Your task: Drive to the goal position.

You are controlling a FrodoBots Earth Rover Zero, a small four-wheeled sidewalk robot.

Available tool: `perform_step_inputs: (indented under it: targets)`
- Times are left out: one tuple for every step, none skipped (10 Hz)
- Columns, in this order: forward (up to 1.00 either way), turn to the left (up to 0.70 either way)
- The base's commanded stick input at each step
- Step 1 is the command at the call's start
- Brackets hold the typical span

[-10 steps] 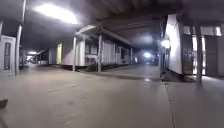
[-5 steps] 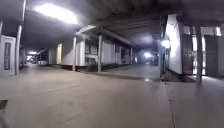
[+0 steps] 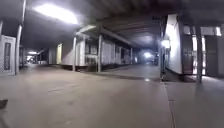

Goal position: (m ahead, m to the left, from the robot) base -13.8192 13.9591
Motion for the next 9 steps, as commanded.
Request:
perform_step_inputs:
  targets:
    - [0.45, 0.26]
    - [0.45, 0.26]
    - [0.45, 0.27]
    - [0.45, 0.27]
    - [0.45, 0.27]
    - [0.45, 0.27]
    - [0.45, 0.26]
    - [0.45, 0.25]
    - [0.45, 0.24]
